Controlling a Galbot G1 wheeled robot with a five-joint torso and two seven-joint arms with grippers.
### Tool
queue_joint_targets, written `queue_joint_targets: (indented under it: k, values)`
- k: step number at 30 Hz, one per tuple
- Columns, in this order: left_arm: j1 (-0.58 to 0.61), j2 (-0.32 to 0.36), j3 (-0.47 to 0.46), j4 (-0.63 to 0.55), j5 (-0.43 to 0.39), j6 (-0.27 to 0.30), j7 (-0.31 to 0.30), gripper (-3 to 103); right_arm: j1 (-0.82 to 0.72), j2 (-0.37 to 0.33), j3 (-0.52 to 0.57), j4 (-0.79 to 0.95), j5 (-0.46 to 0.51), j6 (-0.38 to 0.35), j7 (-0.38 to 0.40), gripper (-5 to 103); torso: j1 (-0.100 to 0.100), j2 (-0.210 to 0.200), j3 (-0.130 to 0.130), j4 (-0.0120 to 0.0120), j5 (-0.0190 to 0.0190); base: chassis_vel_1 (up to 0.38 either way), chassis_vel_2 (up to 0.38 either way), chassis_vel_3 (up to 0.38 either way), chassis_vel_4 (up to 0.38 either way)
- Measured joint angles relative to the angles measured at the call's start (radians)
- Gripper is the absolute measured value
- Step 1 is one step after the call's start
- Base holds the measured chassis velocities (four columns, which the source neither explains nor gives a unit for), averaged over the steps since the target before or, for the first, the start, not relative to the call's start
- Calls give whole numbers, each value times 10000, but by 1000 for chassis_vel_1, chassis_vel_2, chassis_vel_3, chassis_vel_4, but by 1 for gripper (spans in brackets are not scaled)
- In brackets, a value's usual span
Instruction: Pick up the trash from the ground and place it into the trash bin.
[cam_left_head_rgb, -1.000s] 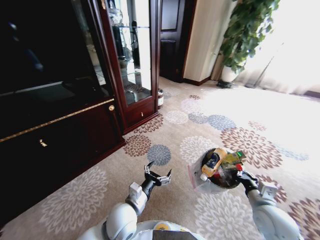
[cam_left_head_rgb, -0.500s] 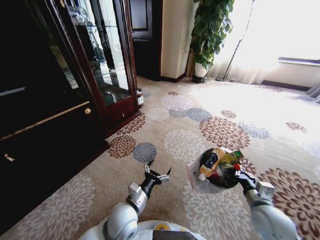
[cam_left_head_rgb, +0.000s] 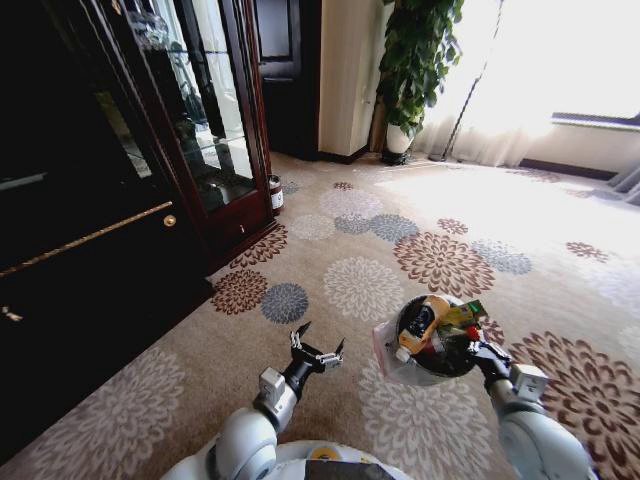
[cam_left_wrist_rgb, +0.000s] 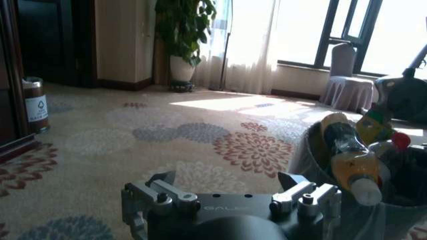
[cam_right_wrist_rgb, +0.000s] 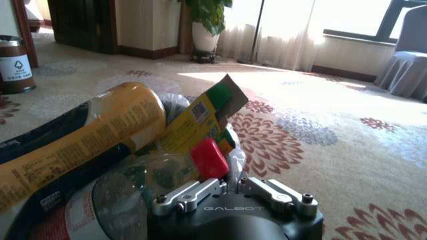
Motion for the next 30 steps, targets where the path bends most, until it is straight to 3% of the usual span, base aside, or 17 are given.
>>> queue_joint_targets:
  k: [8,30]
  values:
    - [-84,107,16,51,-15,12,113,100,-17,375,-232,90,-569,186,-64,2,0,0,0,1,1,-35,-136,-82,27]
    - [-276,149,141,248,-53,-20,440,100,11,426,-20,67,-603,209,22,2,1,0,0,0,0,-90,-179,-135,-36]
